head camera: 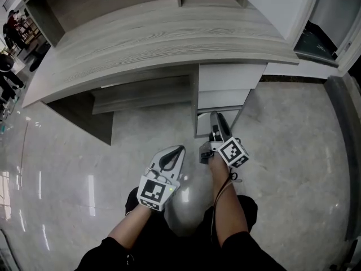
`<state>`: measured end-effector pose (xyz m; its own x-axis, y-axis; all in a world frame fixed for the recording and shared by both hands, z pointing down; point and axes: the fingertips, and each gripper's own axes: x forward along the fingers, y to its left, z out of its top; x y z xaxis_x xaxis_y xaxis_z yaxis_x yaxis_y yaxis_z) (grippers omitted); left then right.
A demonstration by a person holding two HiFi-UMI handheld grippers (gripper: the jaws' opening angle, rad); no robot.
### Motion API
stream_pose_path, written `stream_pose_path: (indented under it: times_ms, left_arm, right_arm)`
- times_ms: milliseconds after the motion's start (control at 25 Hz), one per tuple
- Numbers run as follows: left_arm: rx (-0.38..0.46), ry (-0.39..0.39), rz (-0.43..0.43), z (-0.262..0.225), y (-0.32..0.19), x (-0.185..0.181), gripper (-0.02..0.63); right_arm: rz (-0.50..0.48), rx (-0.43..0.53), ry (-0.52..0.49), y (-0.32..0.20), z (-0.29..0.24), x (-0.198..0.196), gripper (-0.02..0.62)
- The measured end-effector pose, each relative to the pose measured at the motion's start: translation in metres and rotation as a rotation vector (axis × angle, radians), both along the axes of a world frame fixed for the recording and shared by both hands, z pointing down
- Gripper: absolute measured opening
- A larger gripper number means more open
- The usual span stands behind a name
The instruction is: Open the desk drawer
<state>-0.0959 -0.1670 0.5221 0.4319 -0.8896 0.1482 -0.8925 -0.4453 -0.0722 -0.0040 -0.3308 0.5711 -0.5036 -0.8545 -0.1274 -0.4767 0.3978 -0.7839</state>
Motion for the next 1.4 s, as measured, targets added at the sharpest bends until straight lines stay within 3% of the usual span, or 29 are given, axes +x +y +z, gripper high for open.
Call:
stream_pose_path:
  times_ms: [200,840,1160,1400]
  left_arm:
    - [-0.018,-0.037,-0.004,0.01,0.002,-0.001,0.005]
    - [-0.075,-0.043,-0.002,0.041,-0.011,0.021,0.005]
    - [-0.09,-0.041,-0.011,0.05,-0.013,0.023,0.005]
    - [-0.099,-0.06,-0.009,0.054,-0.012,0.022,0.005]
  right_arm:
    - [0.025,-0.035,-0.086,-0.019,0.029,0.01,0.167]
    - [-0.021,-0.047,-0.06,-0.062,0.052,0.013,0.167]
    - [-0.061,0.016,-0.117,-0.066,0.047,0.011,0.167]
    - [-0.127,0.122,-0.158,-0.068,0.042,0.01,0.166]
